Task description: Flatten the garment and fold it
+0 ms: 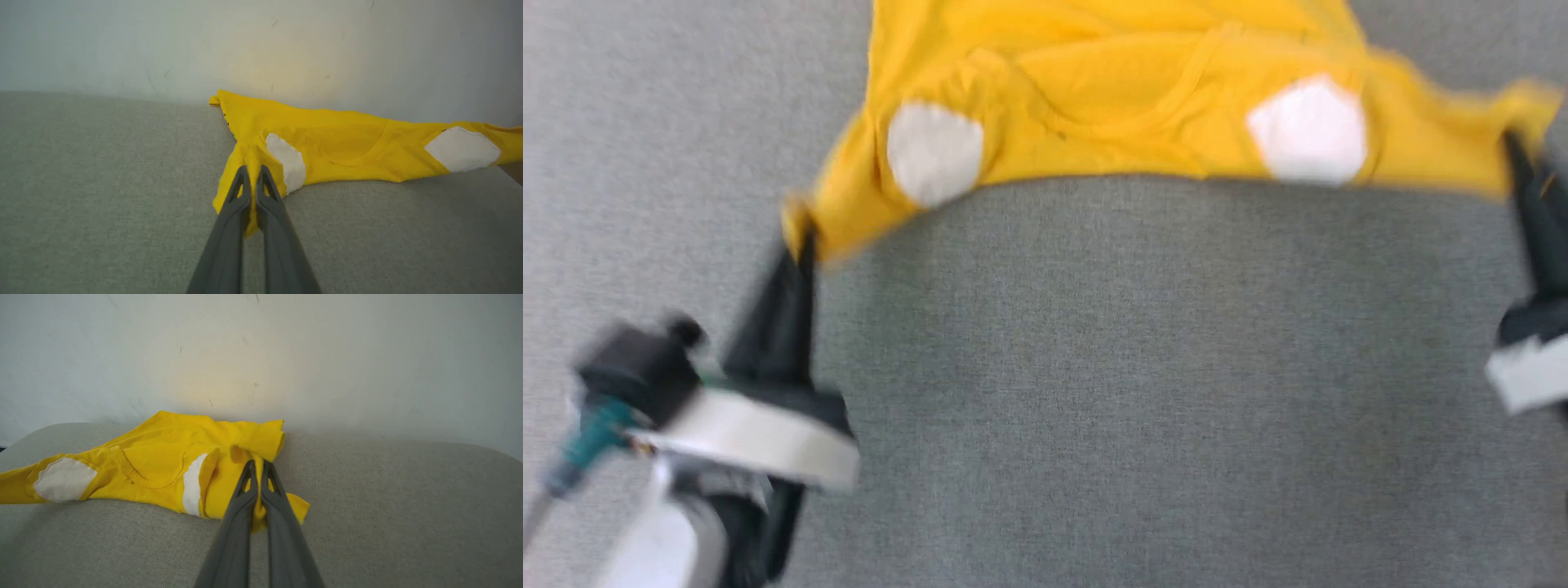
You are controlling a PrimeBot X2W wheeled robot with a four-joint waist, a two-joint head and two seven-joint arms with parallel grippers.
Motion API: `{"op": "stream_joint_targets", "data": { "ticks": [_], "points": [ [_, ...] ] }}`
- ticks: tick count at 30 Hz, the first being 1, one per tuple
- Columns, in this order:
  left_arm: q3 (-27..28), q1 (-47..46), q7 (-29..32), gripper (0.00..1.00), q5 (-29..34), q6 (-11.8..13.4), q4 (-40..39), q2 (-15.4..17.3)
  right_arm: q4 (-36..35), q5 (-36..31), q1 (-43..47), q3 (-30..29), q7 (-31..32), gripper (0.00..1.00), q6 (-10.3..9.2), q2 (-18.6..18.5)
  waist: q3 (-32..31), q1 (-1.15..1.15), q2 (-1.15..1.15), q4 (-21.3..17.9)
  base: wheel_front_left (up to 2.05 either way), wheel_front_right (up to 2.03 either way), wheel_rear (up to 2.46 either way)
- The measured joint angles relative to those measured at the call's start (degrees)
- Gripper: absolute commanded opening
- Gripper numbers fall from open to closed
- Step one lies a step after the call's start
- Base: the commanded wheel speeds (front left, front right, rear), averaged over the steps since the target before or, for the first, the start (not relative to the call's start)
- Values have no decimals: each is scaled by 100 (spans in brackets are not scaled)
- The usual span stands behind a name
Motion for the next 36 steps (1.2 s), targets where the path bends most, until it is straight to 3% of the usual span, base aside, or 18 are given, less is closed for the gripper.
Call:
{"op": "stream_joint_targets", "data": {
  "ticks": [5, 18, 36],
  "points": [
    [-202, 831, 81, 0, -242, -87, 242, 24, 143, 207, 879, -103, -32, 0, -1, 240, -339, 0, 0, -4, 0, 0, 0],
    [-327, 2182, 580, 0, -773, -122, 378, 225, 555, 627, 2475, -723, 165, 0, -5, 378, -1092, 0, 0, -40, 0, 0, 0],
    [-13, 3277, 1105, 0, -1250, 379, 120, 479, 662, 1007, 3447, -872, 1307, 0, -5, 460, -1365, 1, 0, 32, 0, 0, 0]
  ]
}}
